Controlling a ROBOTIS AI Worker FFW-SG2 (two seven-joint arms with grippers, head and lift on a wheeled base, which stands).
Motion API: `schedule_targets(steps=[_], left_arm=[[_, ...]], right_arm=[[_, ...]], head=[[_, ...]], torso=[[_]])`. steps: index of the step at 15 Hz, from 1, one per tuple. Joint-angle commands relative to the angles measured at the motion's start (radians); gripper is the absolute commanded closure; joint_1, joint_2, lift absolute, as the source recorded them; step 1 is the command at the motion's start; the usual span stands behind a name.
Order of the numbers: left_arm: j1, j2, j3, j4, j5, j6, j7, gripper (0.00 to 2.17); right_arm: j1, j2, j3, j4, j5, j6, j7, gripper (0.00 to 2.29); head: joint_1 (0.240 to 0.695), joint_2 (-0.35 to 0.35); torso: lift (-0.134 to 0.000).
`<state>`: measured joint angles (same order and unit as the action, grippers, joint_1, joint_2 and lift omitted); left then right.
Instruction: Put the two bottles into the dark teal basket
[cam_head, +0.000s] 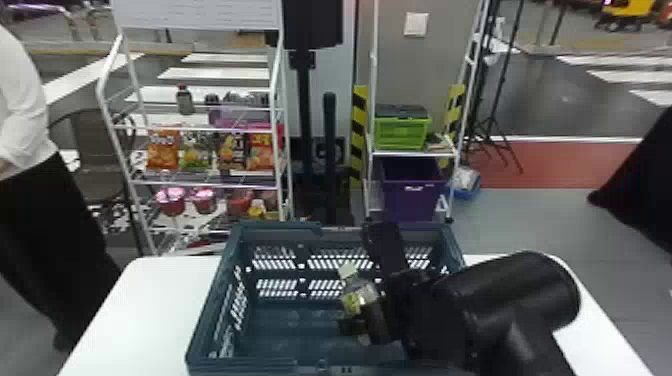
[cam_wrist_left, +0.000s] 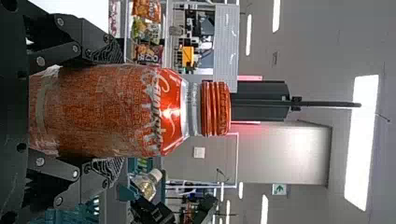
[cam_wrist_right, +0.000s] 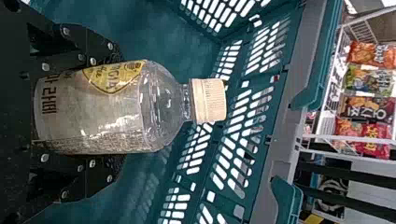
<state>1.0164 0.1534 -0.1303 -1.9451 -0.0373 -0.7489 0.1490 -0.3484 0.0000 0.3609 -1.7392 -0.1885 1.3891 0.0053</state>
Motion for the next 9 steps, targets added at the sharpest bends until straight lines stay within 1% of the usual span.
schedule_targets(steps=[1,3,4,5,9], left_arm=[[-0.004,0.002,0.0,0.0,0.004,0.003,0.0,2.01],[-0.009,0.002,0.0,-0.003,0.005,0.012,0.0,2.01],[-0.012,0.002,0.0,-0.003,0.007,0.015,0.0,2.01],[-0.013,0.003,0.0,-0.005,0.008,0.021,0.0,2.01],[-0.022,0.008,0.0,-0.005,0.014,0.027,-0.002,2.01]], right_arm=[[-0.02,0.001,0.003,0.03,-0.034,-0.009,0.001,1.37],[-0.021,0.001,0.0,0.03,-0.045,-0.006,-0.001,0.43],[-0.021,0.001,-0.003,0.029,-0.051,0.003,-0.001,0.21],[-0.02,0.001,-0.007,0.027,-0.057,0.009,-0.001,0.08],[-0.007,0.001,-0.01,-0.016,-0.074,0.012,0.001,0.05]], head=[[0.499,0.0],[0.499,0.0],[0.499,0.0],[0.499,0.0],[0.499,0.0]], torso=[[0.0],[0.0],[0.0],[0.0],[0.0]])
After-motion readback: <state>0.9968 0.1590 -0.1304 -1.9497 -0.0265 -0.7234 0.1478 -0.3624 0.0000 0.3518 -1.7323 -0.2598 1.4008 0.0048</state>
